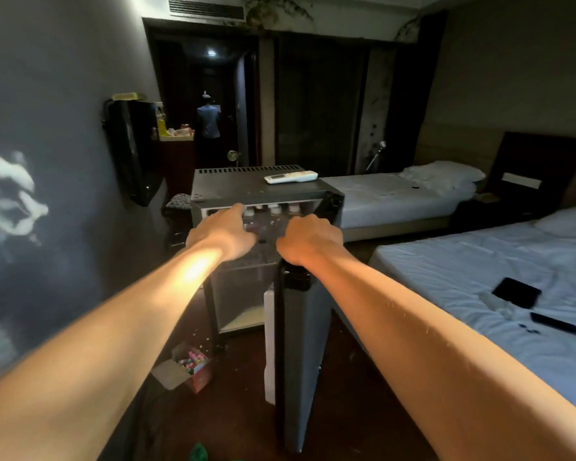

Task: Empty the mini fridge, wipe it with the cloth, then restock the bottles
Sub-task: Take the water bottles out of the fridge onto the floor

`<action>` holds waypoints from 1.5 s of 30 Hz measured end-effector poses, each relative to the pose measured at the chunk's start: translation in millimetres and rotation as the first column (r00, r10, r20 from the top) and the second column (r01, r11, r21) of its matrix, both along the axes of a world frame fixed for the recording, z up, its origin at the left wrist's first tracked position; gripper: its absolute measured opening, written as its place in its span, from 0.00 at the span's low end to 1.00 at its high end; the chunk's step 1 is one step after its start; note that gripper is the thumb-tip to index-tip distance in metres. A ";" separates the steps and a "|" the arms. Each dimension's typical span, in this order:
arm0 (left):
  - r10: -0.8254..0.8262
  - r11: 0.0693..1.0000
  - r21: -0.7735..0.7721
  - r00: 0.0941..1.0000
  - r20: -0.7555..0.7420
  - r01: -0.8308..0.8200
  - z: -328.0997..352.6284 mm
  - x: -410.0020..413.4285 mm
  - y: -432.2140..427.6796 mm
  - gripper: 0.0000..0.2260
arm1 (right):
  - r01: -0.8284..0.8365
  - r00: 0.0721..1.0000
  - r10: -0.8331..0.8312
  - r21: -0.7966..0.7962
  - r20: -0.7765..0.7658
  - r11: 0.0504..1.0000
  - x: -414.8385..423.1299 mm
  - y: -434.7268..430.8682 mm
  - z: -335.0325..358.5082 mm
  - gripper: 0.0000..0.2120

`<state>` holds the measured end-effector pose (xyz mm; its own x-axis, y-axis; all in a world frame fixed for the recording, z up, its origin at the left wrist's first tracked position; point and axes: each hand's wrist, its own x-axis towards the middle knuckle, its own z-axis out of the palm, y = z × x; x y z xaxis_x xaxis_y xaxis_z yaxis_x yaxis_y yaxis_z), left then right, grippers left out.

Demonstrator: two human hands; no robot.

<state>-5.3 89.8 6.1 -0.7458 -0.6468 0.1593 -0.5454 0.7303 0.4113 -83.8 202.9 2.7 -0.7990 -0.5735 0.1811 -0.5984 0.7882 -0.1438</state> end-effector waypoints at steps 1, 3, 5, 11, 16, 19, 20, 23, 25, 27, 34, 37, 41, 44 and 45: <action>-0.017 1.000 0.002 1.000 0.003 0.017 -1.4 -2.2 8.4 0.30 | 0.018 1.000 -0.018 0.040 -0.021 0.999 -0.1 11.7 1.7 0.10; -0.045 0.999 0.003 0.999 -0.002 0.045 -3.9 -7.2 23.5 0.31 | 0.052 0.997 -0.045 0.102 -0.063 0.993 -1.6 33.4 3.7 0.12; -0.072 0.997 0.003 0.997 -0.022 0.072 -5.7 -13.2 36.8 0.31 | 0.081 0.993 -0.069 0.136 -0.091 0.987 -5.7 53.1 2.7 0.12; -0.125 0.992 0.013 0.992 -0.005 0.125 -9.0 -34.0 57.2 0.31 | 0.227 0.969 -0.185 0.300 -0.165 0.926 -35.1 94.6 -11.5 0.20; -0.159 0.987 0.031 0.987 0.015 0.159 -11.3 -51.6 49.2 0.31 | 0.318 0.948 -0.307 0.335 -0.087 0.887 -68.0 99.3 -20.5 0.25; -0.166 0.985 0.045 0.985 0.038 0.165 -12.5 -63.2 30.1 0.31 | 0.349 0.936 -0.341 0.384 -0.093 0.855 -85.5 95.1 -14.0 0.24; -0.165 0.985 0.053 0.986 0.039 0.163 -12.7 -68.1 22.3 0.31 | 0.353 0.933 -0.347 0.402 -0.090 0.845 -92.3 93.5 -10.2 0.23; -0.154 0.986 0.069 0.988 0.035 0.151 -12.6 -87.7 -2.7 0.29 | 0.376 0.922 -0.382 0.391 -0.068 0.840 -113.2 84.4 0.5 0.18; -0.145 0.988 0.065 0.988 0.044 0.142 -14.4 -101.4 -18.1 0.28 | 0.368 0.927 -0.368 0.360 -0.072 0.857 -123.1 67.2 4.5 0.15; -0.142 0.988 0.063 0.989 0.034 0.140 -17.7 -115.7 -31.6 0.27 | 0.300 0.952 -0.304 0.285 -0.031 0.910 -130.5 43.2 2.7 0.13; -0.123 0.992 0.048 0.988 0.098 0.118 -42.3 -167.5 -70.1 0.23 | 0.019 0.988 -0.024 0.030 0.155 0.999 -170.9 -48.7 -27.4 0.13; -0.118 0.988 0.118 0.986 0.122 0.103 -55.6 -190.2 -83.7 0.17 | -0.018 0.973 0.015 0.015 0.230 1.000 -196.9 -78.1 -49.7 0.17; -0.112 0.971 0.225 0.987 0.119 0.082 -95.6 -243.1 -118.4 0.19 | -0.017 0.947 0.030 -0.044 0.321 0.999 -235.8 -105.5 -76.6 0.25; -0.050 0.964 0.264 0.998 0.034 0.039 -126.3 -283.6 -141.8 0.29 | 0.043 0.929 0.046 -0.230 0.368 0.972 -266.6 -124.7 -92.2 0.26; -0.016 0.964 0.265 1.000 0.004 0.015 -121.2 -285.6 -133.1 0.30 | 0.072 0.927 0.046 -0.299 0.372 0.952 -276.5 -131.7 -96.8 0.25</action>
<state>-290.9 -43.2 -115.1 -0.7564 -0.6537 -0.0209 -0.5382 0.6039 0.5879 -360.3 71.2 -94.1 -0.8487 -0.5278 0.0333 -0.4448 0.6785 -0.5846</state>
